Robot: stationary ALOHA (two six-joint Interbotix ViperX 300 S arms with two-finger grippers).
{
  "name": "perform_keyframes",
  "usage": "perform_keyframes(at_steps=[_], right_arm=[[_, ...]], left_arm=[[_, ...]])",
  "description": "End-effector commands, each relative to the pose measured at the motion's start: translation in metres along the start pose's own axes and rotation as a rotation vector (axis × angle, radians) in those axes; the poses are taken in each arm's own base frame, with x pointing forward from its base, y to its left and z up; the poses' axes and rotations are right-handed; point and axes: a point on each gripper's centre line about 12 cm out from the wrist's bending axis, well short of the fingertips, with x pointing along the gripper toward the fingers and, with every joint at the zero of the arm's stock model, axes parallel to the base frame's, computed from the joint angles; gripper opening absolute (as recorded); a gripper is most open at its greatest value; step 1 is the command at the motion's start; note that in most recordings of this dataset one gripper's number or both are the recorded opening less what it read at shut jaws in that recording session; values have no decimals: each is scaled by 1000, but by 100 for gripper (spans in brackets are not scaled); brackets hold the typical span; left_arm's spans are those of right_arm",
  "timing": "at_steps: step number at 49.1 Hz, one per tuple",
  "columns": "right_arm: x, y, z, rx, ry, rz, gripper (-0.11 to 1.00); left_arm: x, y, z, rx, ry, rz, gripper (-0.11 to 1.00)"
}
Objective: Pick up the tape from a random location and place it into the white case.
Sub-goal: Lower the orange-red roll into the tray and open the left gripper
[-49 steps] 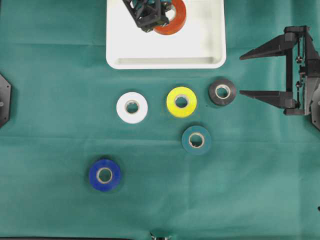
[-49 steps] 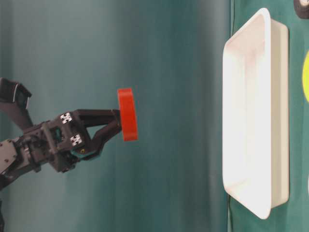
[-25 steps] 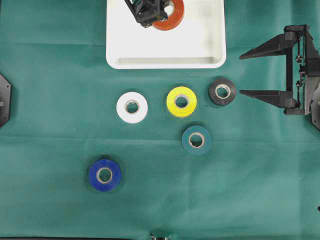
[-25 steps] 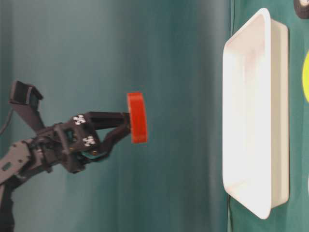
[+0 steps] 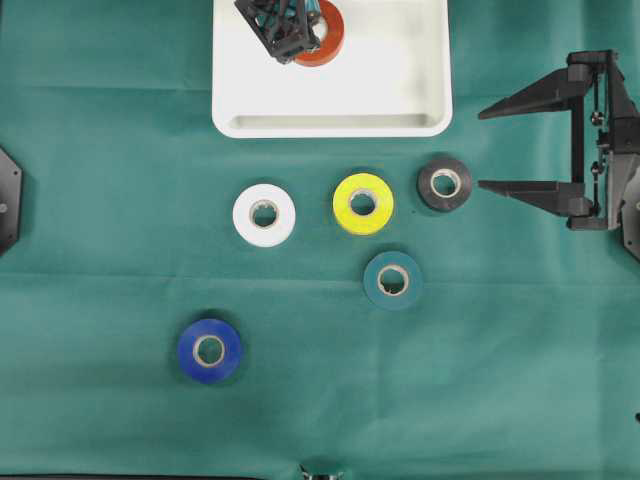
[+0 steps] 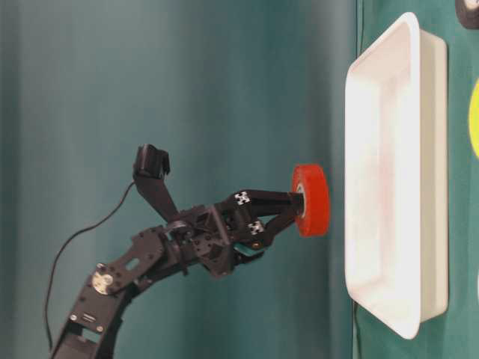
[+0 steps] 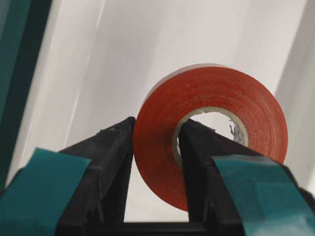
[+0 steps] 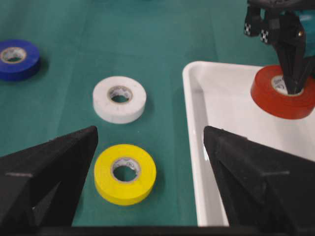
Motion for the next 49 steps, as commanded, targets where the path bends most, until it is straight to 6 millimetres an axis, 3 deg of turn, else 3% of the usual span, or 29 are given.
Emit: perform_keyframes(at_steps=[1,32,49], right_arm=[[1,0,12,-3,-29,-1,88],[5,0,8,-10,-14,-1,88],[5,0,8,-9,-14,-1,88]], left_arm=[[-3,6,5,-9,-52,14,23],[56,20,-16,-39,-7,24,23],[65,19,-21,-43,7,19,23]])
